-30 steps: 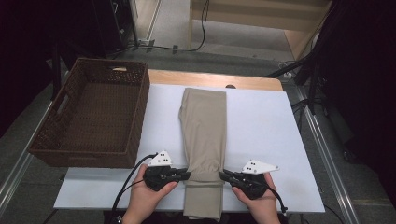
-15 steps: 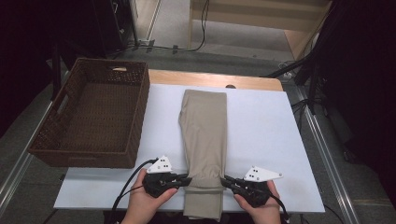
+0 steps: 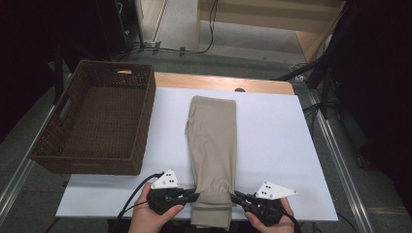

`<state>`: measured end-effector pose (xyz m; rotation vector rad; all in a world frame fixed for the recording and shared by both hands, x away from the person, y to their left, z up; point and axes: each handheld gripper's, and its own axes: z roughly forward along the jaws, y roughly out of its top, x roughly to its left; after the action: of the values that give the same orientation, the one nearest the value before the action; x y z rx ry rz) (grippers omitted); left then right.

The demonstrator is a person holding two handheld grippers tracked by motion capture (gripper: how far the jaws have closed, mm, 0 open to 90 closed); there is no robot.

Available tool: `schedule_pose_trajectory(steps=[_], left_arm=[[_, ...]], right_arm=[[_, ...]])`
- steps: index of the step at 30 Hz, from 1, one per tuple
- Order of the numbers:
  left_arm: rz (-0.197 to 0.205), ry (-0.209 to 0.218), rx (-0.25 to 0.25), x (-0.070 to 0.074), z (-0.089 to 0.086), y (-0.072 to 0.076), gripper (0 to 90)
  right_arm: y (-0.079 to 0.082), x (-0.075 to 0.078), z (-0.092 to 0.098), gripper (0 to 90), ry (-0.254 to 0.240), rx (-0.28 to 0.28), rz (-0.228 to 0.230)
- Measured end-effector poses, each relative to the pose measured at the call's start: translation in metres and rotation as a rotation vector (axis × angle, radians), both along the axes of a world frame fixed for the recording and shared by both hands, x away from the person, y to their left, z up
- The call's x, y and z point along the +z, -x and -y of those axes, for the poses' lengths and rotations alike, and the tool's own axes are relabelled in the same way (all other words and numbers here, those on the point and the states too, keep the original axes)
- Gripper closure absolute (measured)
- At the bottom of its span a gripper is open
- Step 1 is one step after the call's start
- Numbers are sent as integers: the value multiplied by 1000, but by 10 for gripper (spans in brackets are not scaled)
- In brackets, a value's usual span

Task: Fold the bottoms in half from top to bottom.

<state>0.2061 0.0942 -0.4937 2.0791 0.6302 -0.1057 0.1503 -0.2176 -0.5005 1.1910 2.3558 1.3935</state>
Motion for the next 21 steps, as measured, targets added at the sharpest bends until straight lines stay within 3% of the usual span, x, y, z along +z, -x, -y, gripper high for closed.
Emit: schedule_pose_trajectory(steps=[21], left_arm=[[3, -3, -18, 2, -6, 22, 803]], right_arm=[[22, 3, -4, 817, 7, 25, 15]])
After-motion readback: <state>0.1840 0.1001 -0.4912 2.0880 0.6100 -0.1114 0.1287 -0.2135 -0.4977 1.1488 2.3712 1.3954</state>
